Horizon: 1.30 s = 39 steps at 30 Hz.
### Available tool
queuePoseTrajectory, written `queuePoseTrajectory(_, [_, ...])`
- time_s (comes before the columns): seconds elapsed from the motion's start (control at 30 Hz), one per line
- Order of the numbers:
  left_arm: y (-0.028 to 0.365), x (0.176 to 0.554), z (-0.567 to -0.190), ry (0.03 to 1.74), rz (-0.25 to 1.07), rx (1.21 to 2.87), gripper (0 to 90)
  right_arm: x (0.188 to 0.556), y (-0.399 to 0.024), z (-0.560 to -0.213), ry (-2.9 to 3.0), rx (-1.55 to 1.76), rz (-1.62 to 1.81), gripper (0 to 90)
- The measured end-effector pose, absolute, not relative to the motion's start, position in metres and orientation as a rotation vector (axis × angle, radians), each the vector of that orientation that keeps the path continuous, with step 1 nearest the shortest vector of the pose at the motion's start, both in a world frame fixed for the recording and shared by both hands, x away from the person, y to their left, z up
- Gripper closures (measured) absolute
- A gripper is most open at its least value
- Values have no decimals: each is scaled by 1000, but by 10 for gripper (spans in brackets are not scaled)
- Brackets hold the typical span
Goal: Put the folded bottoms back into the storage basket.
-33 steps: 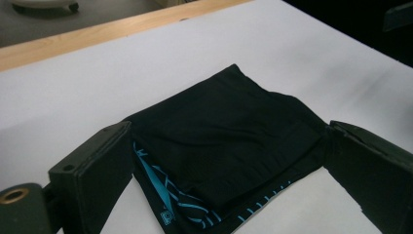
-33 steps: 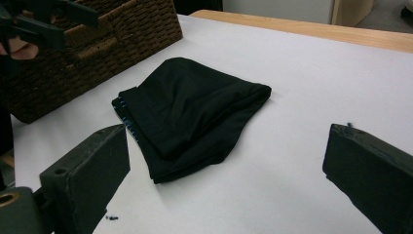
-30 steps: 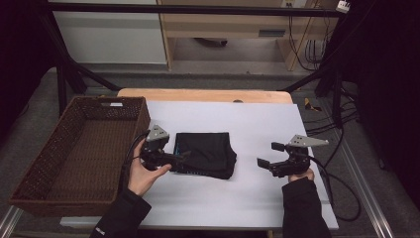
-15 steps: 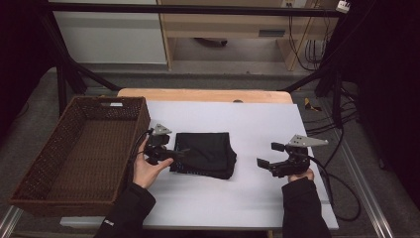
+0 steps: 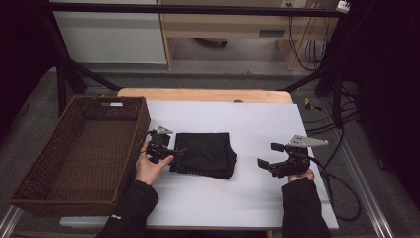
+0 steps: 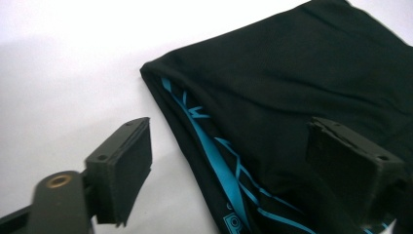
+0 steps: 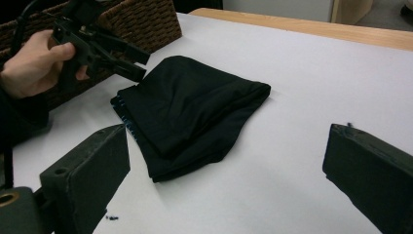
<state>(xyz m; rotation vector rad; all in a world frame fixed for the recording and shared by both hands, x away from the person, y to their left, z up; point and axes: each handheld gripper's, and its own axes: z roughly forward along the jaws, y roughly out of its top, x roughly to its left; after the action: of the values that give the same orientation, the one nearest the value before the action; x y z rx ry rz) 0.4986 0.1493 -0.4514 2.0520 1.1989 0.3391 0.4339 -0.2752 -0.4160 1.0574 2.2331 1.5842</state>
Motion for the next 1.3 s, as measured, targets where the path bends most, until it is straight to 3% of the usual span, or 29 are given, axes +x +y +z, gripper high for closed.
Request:
queuePoseTrajectory(0.37, [148, 505, -462, 1240, 261, 2065, 357, 434, -275, -416, 2234, 1059, 1584, 34])
queuePoseTrajectory(0.7, [146, 508, -468, 1273, 217, 2060, 392, 434, -275, -416, 2234, 1060, 1586, 34])
queuePoseTrajectory(1.07, [145, 504, -469, 1280, 172, 2032, 638, 434, -275, -416, 2238, 1062, 1582, 34])
queuePoseTrajectory(1.3, [143, 503, -470, 1267, 171, 2040, 729, 435, -275, -417, 2237, 1065, 1586, 34])
